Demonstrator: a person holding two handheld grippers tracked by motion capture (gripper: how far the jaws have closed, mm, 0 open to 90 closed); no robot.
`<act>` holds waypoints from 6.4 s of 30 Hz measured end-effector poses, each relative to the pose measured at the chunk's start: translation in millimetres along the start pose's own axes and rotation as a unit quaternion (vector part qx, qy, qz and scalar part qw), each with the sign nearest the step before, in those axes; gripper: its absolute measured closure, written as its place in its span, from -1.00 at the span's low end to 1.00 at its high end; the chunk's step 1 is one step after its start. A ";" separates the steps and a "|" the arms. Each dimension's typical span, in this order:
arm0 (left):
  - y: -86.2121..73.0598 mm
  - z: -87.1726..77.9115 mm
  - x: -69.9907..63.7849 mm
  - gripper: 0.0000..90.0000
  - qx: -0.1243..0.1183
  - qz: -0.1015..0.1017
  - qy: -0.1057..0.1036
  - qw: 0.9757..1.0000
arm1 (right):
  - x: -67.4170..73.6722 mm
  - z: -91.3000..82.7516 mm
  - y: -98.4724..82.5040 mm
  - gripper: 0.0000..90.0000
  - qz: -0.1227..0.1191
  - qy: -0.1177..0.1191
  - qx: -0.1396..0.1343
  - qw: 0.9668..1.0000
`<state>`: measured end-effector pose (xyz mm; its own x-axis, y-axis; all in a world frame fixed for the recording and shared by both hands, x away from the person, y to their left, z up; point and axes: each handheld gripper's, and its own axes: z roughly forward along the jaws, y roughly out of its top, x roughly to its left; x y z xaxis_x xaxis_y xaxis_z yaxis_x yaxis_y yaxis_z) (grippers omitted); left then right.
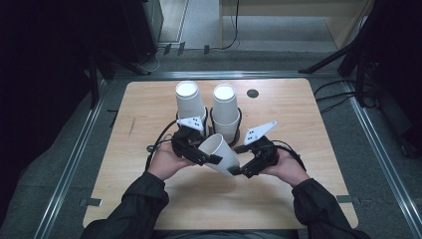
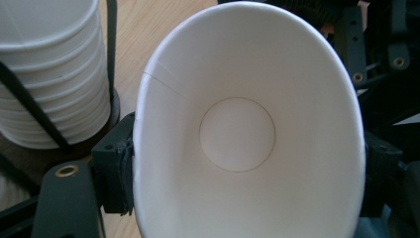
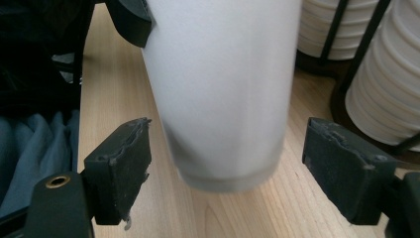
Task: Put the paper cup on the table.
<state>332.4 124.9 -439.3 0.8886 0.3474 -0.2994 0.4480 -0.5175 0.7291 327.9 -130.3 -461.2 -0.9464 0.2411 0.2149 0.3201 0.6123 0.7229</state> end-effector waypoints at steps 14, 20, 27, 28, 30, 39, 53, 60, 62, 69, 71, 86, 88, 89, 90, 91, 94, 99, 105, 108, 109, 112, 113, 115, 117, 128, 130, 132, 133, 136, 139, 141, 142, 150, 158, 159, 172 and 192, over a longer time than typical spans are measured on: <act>-2.5 -6.2 1.6 -0.55 0.039 0.011 0.023 0.999 | -0.6 -2.2 -6.3 -0.57 0.021 -0.068 0.001 0.997; -4.6 -11.2 2.9 -0.55 0.054 0.013 0.030 0.998 | -2.3 -6.2 -9.7 -0.57 0.030 -0.087 0.003 0.996; -8.6 -21.1 4.7 -0.55 0.055 0.009 0.043 0.998 | -7.6 -10.7 -13.9 -0.57 0.044 -0.093 0.000 0.995; -9.4 -22.7 6.0 -0.55 0.056 0.009 0.041 0.998 | -8.3 -10.6 -14.7 -0.57 0.043 -0.096 0.002 0.994; -10.4 -23.9 6.3 -0.56 0.055 0.007 0.044 0.997 | -9.9 -10.3 -15.7 -0.57 0.046 -0.099 0.006 0.994; -21.2 -42.4 14.2 -0.56 0.053 -0.013 0.063 0.997 | -14.6 -14.5 -17.8 -0.57 0.036 -0.125 0.008 0.992; -38.9 -70.8 25.9 -0.57 0.042 -0.039 0.099 0.993 | -27.6 -20.8 -18.8 -0.57 0.038 -0.131 0.001 0.991; -47.4 -86.1 34.1 -0.57 0.038 -0.055 0.117 0.991 | -36.9 -23.6 -20.9 -0.57 0.044 -0.141 0.003 0.989; -50.6 -91.2 36.9 -0.57 0.036 -0.063 0.125 0.989 | -39.2 -23.3 -21.2 -0.57 0.045 -0.142 0.004 0.989; -62.3 -112.8 46.0 -0.57 0.020 -0.089 0.153 0.984 | -42.9 -19.9 -23.0 -0.57 0.046 -0.144 0.014 0.988; -66.1 -118.1 50.0 -0.58 0.017 -0.099 0.157 0.982 | -43.5 -19.6 -23.5 -0.57 0.048 -0.143 0.017 0.988; -71.7 -137.2 79.5 -0.58 0.021 -0.141 0.205 0.968 | -45.5 -19.1 -25.9 -0.57 0.048 -0.147 0.022 0.988; -72.1 -138.8 84.1 -0.59 0.021 -0.144 0.209 0.967 | -45.5 -19.7 -26.9 -0.57 0.049 -0.147 0.022 0.988; -72.5 -139.6 86.7 -0.59 0.021 -0.146 0.210 0.966 | -45.5 -20.0 -27.5 -0.57 0.050 -0.147 0.023 0.988; -73.0 -140.0 89.3 -0.59 0.023 -0.148 0.215 0.965 | -45.5 -20.4 -28.1 -0.57 0.050 -0.148 0.023 0.987; -73.5 -140.6 92.1 -0.59 0.029 -0.150 0.220 0.964 | -45.5 -20.7 -28.7 -0.57 0.051 -0.149 0.023 0.987; -74.8 -141.4 97.1 -0.59 0.029 -0.155 0.224 0.962 | -45.2 -21.4 -30.0 -0.57 0.050 -0.152 0.024 0.987; -74.8 -145.5 108.6 -0.59 0.038 -0.160 0.246 0.955 | -41.8 -24.0 -33.9 -0.57 0.052 -0.156 0.023 0.986; -72.3 -145.3 116.4 -0.60 0.045 -0.151 0.259 0.953 | -39.6 -28.1 -39.0 -0.57 0.058 -0.161 0.022 0.985; -70.3 -143.1 122.1 -0.60 0.059 -0.156 0.264 0.950 | -38.8 -28.4 -40.7 -0.57 0.058 -0.162 0.023 0.985; -69.7 -142.4 123.7 -0.60 0.063 -0.155 0.269 0.948 | -38.4 -28.6 -41.4 -0.57 0.058 -0.163 0.025 0.985; -67.0 -137.2 130.0 -0.61 0.099 -0.151 0.305 0.935 | -36.9 -29.4 -44.2 -0.57 0.060 -0.165 0.027 0.984; -66.8 -136.1 131.7 -0.62 0.105 -0.150 0.307 0.934 | -36.5 -29.7 -44.9 -0.57 0.061 -0.164 0.027 0.984; -66.2 -132.9 135.1 -0.63 0.117 -0.154 0.312 0.930 | -36.0 -30.7 -46.5 -0.57 0.061 -0.166 0.028 0.984; -65.8 -130.3 136.7 -0.64 0.125 -0.153 0.316 0.928 | -35.5 -31.1 -47.2 -0.57 0.063 -0.168 0.028 0.983; -59.0 -115.3 140.3 -0.74 0.150 -0.147 0.320 0.924 | -33.9 -36.1 -51.1 -0.57 0.069 -0.171 0.025 0.982; -59.0 -114.7 140.4 -0.75 0.152 -0.146 0.322 0.923 | -33.8 -36.0 -51.1 -0.57 0.069 -0.171 0.025 0.983; -59.0 -113.8 140.3 -0.77 0.155 -0.142 0.326 0.922 | -34.0 -35.9 -50.9 -0.57 0.068 -0.170 0.026 0.983; -59.0 -112.8 140.0 -0.79 0.157 -0.137 0.329 0.921 | -34.0 -35.7 -50.9 -0.57 0.068 -0.170 0.027 0.983; -58.9 -111.5 139.9 -0.81 0.156 -0.137 0.330 0.921 | -34.0 -35.6 -50.8 -0.57 0.067 -0.170 0.027 0.983; -58.6 -111.1 140.0 -0.83 0.152 -0.142 0.330 0.921 | -33.7 -35.7 -50.6 -0.57 0.068 -0.169 0.027 0.983; -59.2 -111.9 139.8 -0.84 0.150 -0.140 0.322 0.924 | -33.4 -35.8 -50.3 -0.57 0.066 -0.169 0.026 0.983; -59.2 -111.9 139.8 -0.85 0.150 -0.140 0.322 0.924 | -33.4 -35.7 -50.2 -0.57 0.066 -0.169 0.026 0.983; -57.5 -117.7 137.9 -0.94 0.122 -0.145 0.312 0.931 | -33.5 -36.2 -50.3 -0.57 0.067 -0.167 0.025 0.983; -53.1 -125.5 131.5 -1.00 0.116 -0.144 0.311 0.932 | -33.5 -36.5 -50.2 -0.57 0.066 -0.166 0.025 0.984; -52.8 -126.3 130.5 -1.00 0.111 -0.145 0.308 0.934 | -33.6 -36.7 -50.2 -0.57 0.066 -0.166 0.025 0.984; -43.3 -149.8 116.7 -1.00 0.070 -0.153 0.306 0.937 | -33.3 -38.1 -50.2 -0.57 0.065 -0.166 0.023 0.984; -29.0 -160.7 88.6 -1.00 0.041 -0.144 0.314 0.937 | -34.0 -36.3 -47.2 -0.57 0.058 -0.159 0.024 0.985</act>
<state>382.3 296.4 -388.0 0.5073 0.8610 -0.0361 0.6901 -0.3808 0.6154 343.4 -194.8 -478.8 -0.8444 0.5309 0.0715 0.4343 0.6003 0.6716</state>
